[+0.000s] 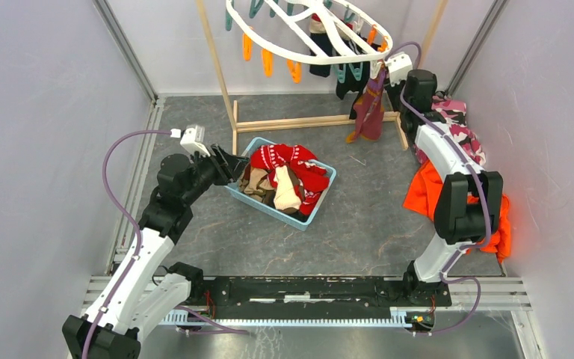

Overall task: Clip the socks to the hanger
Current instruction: Adjust the hanger on the clothesline, then pick up the sock from the bin.

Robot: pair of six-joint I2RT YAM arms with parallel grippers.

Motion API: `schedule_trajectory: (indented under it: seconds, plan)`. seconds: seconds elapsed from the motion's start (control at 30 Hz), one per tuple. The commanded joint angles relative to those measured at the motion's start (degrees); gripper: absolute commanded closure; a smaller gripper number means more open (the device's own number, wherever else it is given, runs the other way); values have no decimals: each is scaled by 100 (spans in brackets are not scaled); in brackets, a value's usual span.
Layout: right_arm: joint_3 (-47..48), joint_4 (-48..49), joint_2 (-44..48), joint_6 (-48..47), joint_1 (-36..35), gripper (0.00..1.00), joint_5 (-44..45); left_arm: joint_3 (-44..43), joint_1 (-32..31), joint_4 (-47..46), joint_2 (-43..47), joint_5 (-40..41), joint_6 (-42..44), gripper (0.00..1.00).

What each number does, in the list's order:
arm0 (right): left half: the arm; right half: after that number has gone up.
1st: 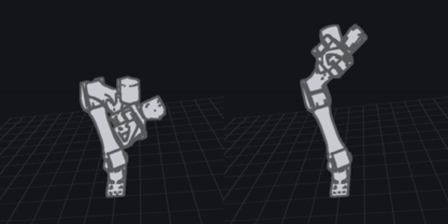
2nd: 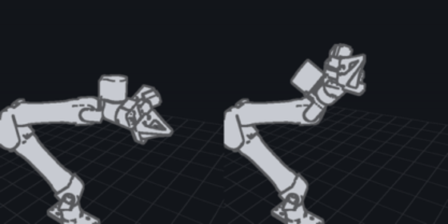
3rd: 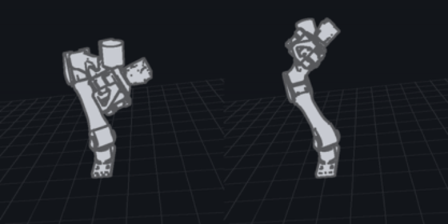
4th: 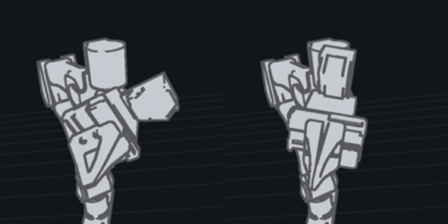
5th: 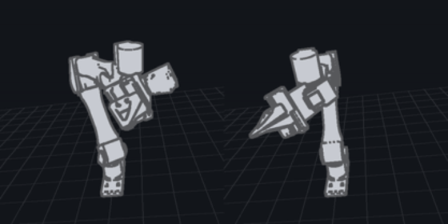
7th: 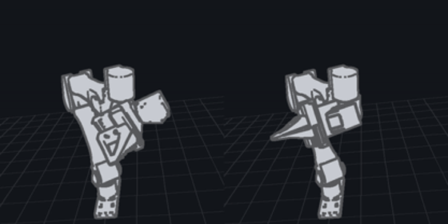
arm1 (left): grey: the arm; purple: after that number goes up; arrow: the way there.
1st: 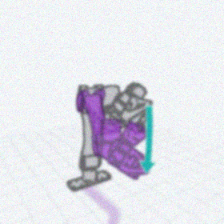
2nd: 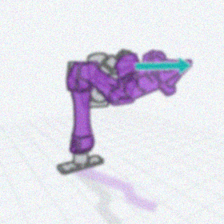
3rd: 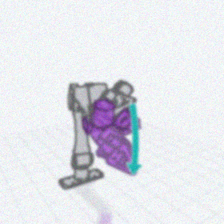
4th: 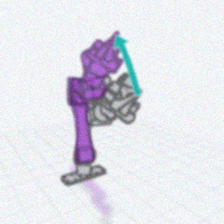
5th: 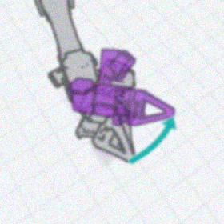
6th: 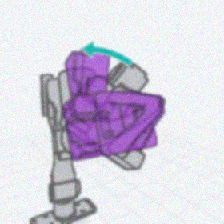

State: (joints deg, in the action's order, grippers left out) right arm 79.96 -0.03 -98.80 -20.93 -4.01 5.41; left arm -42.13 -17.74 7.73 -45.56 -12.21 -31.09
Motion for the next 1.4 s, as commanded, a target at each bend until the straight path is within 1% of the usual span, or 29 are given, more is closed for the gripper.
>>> schedule_trajectory:
  seconds: [0.0, 0.1, 0.17, 0.27, 0.4, 0.6, 0.77, 0.83, 0.93, 1.03, 1.1, 1.13, 1.23, 1.37]
  plan:
    - [441, 337, -95, 491, 163, 63, -395, -173, 16, -324, 19, -150, -208, 45]
    - [309, 358, -26, 618, 252, 60, -889, -147, 17, -324, 45, -153, -222, 45]
    - [107, 425, 83, 641, 291, 55, -1150, -133, 16, -324, 61, -144, -229, 45]
    - [-195, 544, 302, 697, 352, 50, -1453, -112, 16, -324, 66, -145, -222, 45]
    - [-339, 520, 498, 838, 448, 50, -1638, -130, 16, -341, 35, -158, -213, 44]
    - [-545, 334, 865, 898, 711, 49, -2280, -130, 16, -393, 13, -190, -208, 44]
    - [-851, 22, 1299, 657, 820, 41, -3051, -107, 16, -393, 36, -230, -213, 43]
    - [-903, -294, 1461, 513, 853, 38, -3392, -76, 16, -410, 47, -249, -220, 41]
    - [-1023, -711, 1760, 194, 893, 31, -3959, -28, 16, -536, 81, -300, -303, 35]
    - [-1119, -1345, 2072, -290, 902, 25, -4492, 44, 16, -896, 120, -423, -509, 19]
    - [-1204, -1741, 2254, -577, 902, 22, -4845, 163, 16, -1283, 130, -579, -719, 6]
    - [-1251, -1940, 2321, -686, 900, 22, -4998, 236, 20, -1463, 116, -670, -837, 1]
    - [-1472, -2375, 2572, -939, 902, 20, -5512, 410, 19, -1844, -31, -942, -1229, 0]
    - [-1994, -2437, 2935, -984, 902, 19, -6105, 492, 16, -1970, -288, -1393, -1366, 0]
